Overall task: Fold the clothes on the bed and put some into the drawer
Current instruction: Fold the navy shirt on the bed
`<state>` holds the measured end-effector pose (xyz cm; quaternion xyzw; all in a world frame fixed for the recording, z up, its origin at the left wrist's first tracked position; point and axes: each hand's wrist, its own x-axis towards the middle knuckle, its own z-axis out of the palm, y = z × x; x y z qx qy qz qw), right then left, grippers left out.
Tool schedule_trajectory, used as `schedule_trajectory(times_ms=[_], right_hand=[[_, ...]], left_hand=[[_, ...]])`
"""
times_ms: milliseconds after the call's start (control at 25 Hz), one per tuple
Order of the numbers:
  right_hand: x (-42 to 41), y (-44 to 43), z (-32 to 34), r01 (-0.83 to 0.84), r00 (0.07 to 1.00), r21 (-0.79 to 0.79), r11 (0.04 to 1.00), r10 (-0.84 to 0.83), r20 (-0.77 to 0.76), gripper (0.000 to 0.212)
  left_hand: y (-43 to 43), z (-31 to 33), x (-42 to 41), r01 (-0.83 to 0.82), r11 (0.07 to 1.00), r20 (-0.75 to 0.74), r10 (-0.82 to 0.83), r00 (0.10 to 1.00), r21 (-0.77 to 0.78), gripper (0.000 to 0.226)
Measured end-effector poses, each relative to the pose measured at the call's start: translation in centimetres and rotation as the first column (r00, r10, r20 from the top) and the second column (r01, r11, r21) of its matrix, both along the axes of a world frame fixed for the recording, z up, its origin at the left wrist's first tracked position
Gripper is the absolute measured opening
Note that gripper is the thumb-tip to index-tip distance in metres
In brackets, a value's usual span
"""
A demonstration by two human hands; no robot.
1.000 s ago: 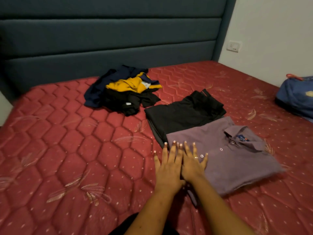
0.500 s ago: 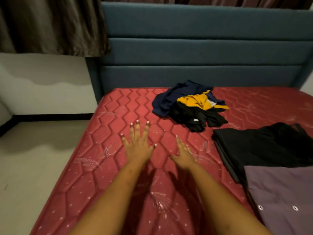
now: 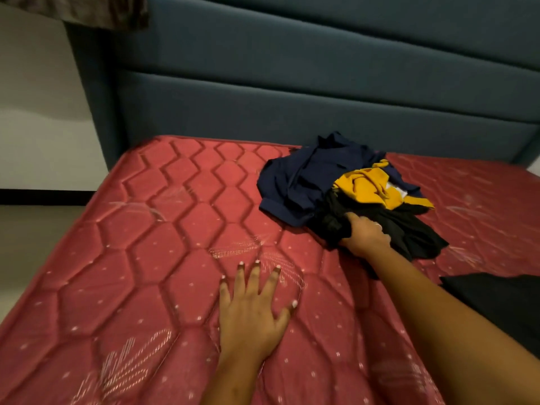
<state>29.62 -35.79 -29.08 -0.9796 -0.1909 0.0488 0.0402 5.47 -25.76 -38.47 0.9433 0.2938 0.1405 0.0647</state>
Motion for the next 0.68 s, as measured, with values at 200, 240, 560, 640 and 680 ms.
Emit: schedule_trajectory(times_ms=[200, 240, 560, 640, 680], right_hand=[[-5.7, 3.0, -1.1, -0.186, 0.954, -0.254, 0.949, 0.237, 0.185, 0.035], [-7.8, 3.1, -1.4, -0.245, 0.948, -0.232, 0.941, 0.283, 0.144, 0.034], [-25.6, -3.3, 0.5, -0.455, 0.806, 0.084, 0.886, 0.45, -0.384, 0.049], [-29.4, -5.4, 2.5, -0.509, 0.666, 0.221, 0.832, 0.544, -0.511, 0.039], [-29.9, -6.4, 3.6, -0.535, 0.633, 0.222, 0.815, 0.561, -0.533, 0.038]], left_hand=[[-0.2, -0.2, -0.4, 0.081, 0.99, 0.121, -0.067, 0.99, -0.113, 0.059], [-0.7, -0.2, -1.0, 0.112, 0.982, 0.153, -0.088, 0.984, -0.151, 0.059], [-7.5, 4.1, -11.4, 0.315, 0.259, 0.407, 0.54, 0.737, -0.913, 0.062], [-8.5, 4.7, -15.1, 0.325, 0.069, 0.285, 0.672, 0.684, -0.943, 0.063], [-8.9, 5.3, -17.0, 0.355, -0.023, 0.234, 0.712, 0.662, -0.935, 0.052]])
